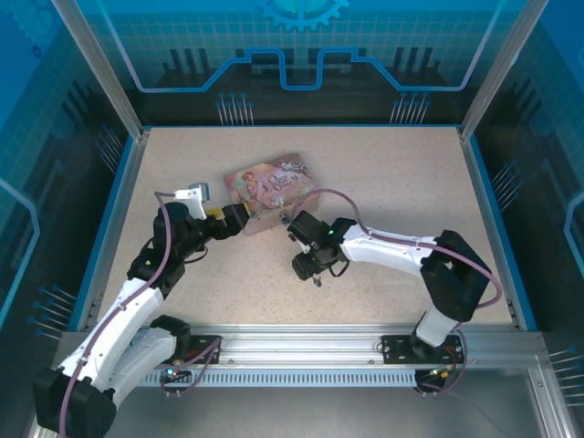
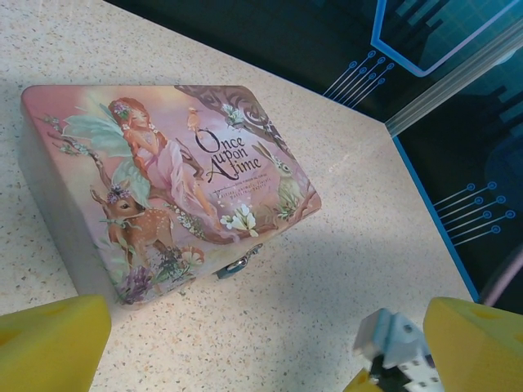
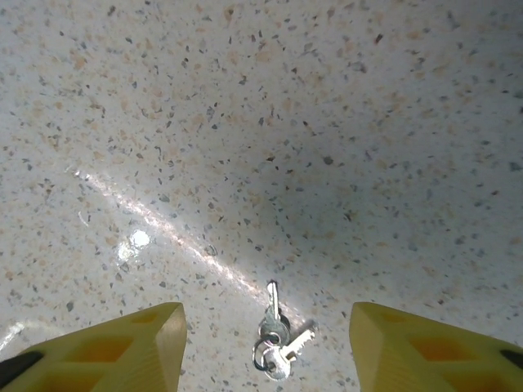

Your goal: Unlock a padlock with a key

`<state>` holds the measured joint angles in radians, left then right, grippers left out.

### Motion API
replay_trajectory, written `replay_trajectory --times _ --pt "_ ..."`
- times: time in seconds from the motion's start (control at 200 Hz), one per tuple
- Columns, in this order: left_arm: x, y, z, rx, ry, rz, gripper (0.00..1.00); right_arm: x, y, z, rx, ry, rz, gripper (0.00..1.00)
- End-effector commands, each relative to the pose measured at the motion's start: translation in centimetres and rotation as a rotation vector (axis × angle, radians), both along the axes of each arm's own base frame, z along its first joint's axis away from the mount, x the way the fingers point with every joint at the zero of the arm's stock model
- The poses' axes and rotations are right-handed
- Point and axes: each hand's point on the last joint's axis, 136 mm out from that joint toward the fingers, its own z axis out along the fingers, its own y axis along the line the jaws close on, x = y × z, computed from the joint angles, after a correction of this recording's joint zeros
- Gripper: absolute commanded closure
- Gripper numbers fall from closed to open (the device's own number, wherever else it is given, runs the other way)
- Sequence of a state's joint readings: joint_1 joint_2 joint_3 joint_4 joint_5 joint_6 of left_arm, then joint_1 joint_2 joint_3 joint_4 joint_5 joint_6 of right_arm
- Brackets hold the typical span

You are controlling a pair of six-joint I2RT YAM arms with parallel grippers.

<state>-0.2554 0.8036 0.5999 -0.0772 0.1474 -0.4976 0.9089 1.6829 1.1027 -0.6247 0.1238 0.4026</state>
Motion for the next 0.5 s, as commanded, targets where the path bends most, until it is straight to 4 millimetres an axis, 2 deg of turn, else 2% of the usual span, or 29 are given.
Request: replay_trajectory --times 0.0,0.495 --pt "-0.1 0.1 0.5 0.004 -0.022 0.008 0.01 -0.9 0.2 -0.6 -0.043 0.038 0.017 0.46" --pt "0.2 0.4 1.0 0.014 -0.038 0.024 0.01 -2.1 0.1 -3.1 -0.102 0.100 0.039 0.51"
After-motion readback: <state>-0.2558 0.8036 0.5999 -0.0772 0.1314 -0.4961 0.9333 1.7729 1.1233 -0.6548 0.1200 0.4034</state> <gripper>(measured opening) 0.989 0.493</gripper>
